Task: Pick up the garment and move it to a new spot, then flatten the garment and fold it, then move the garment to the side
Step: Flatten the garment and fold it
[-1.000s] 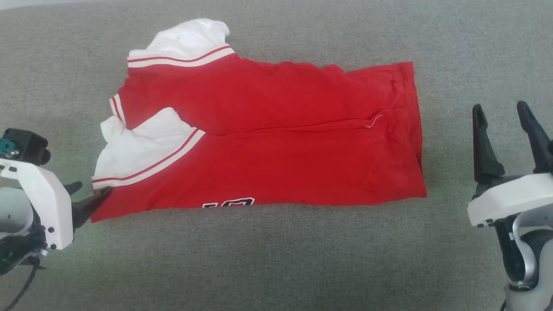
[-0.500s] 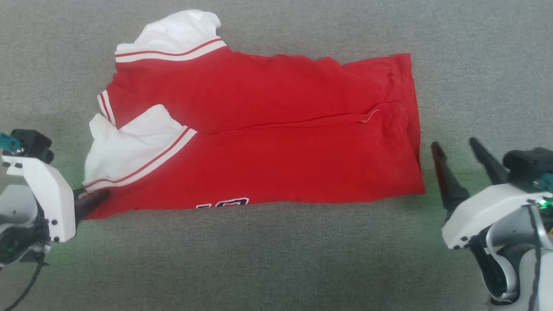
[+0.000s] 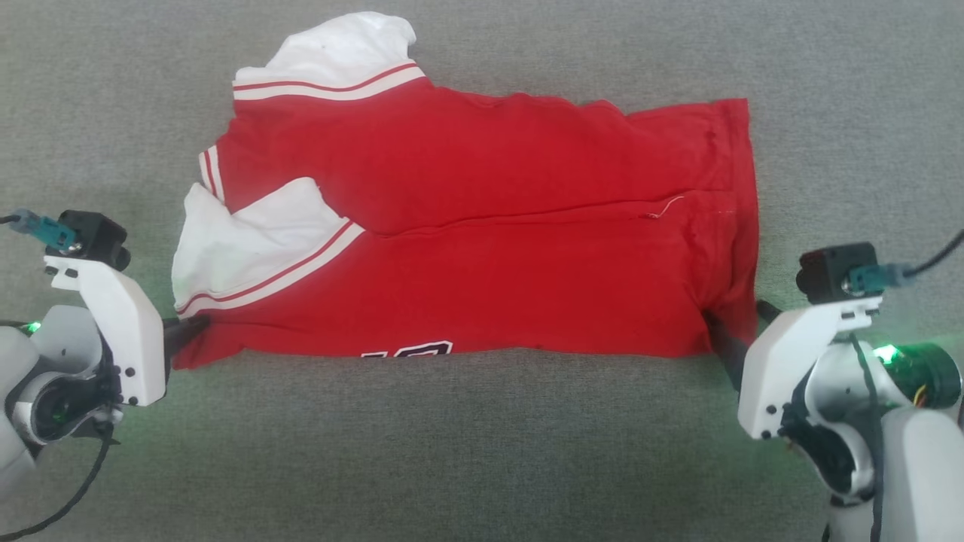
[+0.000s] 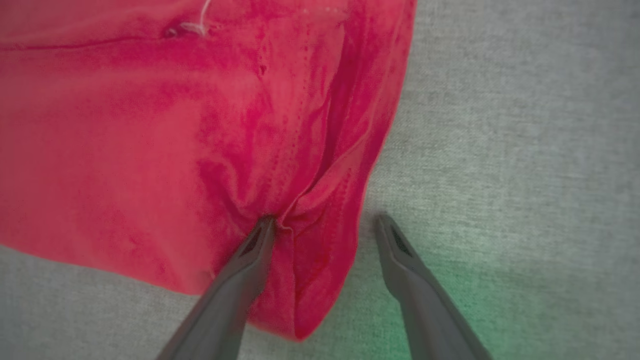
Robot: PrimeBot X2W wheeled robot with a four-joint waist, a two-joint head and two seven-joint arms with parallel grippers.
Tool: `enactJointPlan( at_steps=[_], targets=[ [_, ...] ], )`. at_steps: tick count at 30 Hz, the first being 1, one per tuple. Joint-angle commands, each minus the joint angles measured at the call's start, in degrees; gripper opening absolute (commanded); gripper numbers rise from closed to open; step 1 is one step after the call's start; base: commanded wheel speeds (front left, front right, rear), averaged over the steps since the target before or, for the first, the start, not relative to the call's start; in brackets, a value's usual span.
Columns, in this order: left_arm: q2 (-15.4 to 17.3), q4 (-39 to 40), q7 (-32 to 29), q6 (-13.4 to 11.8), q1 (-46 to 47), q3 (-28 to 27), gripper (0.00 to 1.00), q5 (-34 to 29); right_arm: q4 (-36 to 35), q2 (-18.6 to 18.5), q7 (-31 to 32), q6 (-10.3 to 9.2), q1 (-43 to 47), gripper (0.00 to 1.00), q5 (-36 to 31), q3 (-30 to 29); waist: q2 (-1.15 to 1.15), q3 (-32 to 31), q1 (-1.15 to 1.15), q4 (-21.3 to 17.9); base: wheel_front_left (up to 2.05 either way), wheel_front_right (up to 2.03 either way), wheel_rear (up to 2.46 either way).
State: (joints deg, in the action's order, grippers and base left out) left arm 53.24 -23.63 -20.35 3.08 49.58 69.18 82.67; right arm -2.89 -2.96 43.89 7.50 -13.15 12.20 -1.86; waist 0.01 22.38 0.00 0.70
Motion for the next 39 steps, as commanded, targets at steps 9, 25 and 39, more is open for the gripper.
enactJointPlan(
  at_steps=[9, 25, 39],
  targets=[
    [-4.55, -1.93, -1.1, 1.49, -3.09, 2.63, 0.0, 0.0, 3.35, 0.32, 11.25, 0.14, -2.17, 0.0, -3.02, 2.2, -0.01, -0.72, 0.0, 1.41, 0.0, 0.0, 0.0],
    [4.1, 7.1, -1.65, -3.27, -3.03, 0.38, 0.0, 1.23, -11.02, -4.02, 24.04, -0.04, -0.06, 0.0, -0.33, 0.08, -0.01, -3.55, 0.0, 3.0, 0.0, 0.0, 0.0],
    [8.43, 17.55, -0.34, -9.34, -8.2, 1.4, 0.0, 1.54, -16.7, -4.27, 29.37, -0.05, 8.44, 0.0, 0.5, -3.43, -0.01, -3.86, 0.0, 3.81, 0.0, 0.0, 0.0]
  ],
)
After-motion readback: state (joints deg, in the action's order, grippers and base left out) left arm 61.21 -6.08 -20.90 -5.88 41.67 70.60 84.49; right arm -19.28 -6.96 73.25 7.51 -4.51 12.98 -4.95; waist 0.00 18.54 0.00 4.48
